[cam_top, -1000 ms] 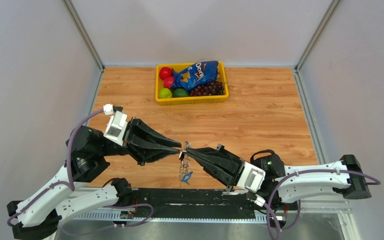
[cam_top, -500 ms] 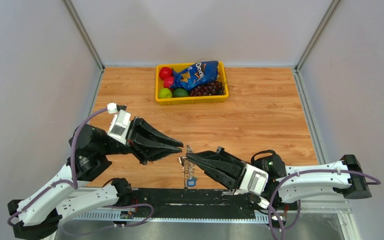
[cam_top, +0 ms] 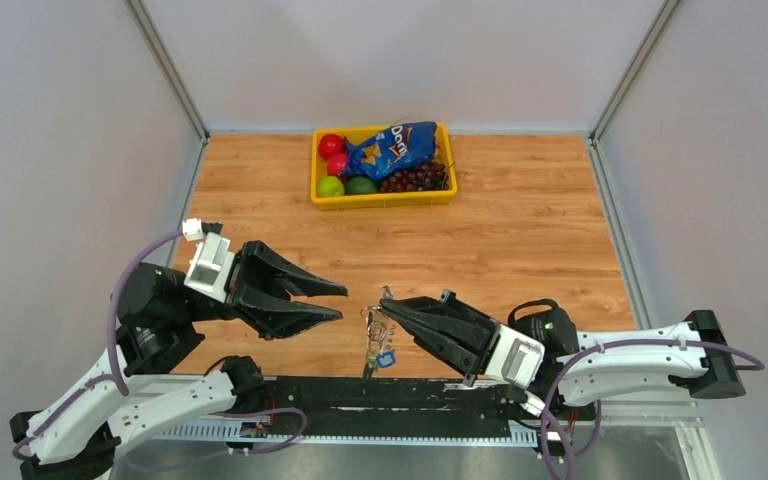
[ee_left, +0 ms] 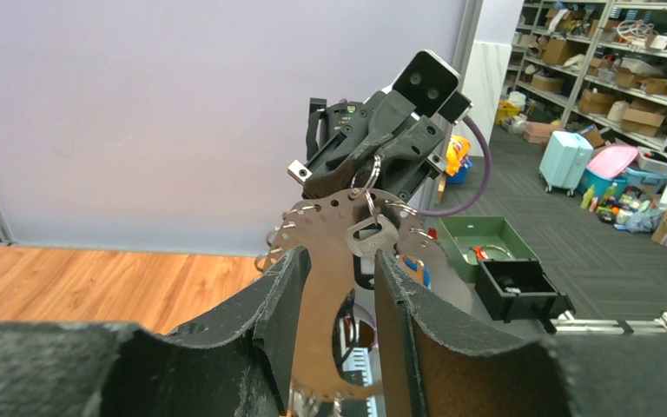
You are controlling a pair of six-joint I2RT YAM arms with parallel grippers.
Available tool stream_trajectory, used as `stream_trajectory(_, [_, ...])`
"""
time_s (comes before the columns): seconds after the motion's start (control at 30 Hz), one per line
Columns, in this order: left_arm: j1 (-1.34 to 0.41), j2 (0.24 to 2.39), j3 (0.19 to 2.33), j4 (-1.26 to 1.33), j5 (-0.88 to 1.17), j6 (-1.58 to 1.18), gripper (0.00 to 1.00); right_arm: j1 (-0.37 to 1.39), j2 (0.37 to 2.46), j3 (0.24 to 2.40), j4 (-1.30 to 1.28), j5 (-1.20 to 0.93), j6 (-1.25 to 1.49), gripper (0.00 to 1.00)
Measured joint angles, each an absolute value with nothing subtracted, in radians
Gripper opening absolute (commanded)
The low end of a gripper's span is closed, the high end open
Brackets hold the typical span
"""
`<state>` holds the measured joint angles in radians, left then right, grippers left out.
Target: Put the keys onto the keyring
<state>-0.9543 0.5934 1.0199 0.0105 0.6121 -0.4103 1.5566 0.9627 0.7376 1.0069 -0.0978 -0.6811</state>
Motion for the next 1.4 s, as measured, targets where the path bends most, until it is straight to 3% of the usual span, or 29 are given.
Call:
stream_trajectory(0.6, [-0.954,0.619,1.02,0.019,0.634,-0.479,0.45,1.557,1.002,0.74,1.004,-0.092,-0.698,0.0])
stream_trajectory(0.93, [-0.954,0.631,1.02,0.019,0.659,-0.512,0.25,1.557,1.018,0.748,1.0,-0.086,-0.713,0.0])
stream_trajectory(1.2, [-0.954,0.631,1.02,0.018,0.672,-0.517,0.02,1.557,1.024,0.755,1.0,-0.083,-0.718,0.0])
stream_trajectory(1.4, [-0.954,0.636,1.02,0.02,0.681,-0.519,0.0,1.557,1.028,0.761,1.0,-0.085,-0.717,0.0])
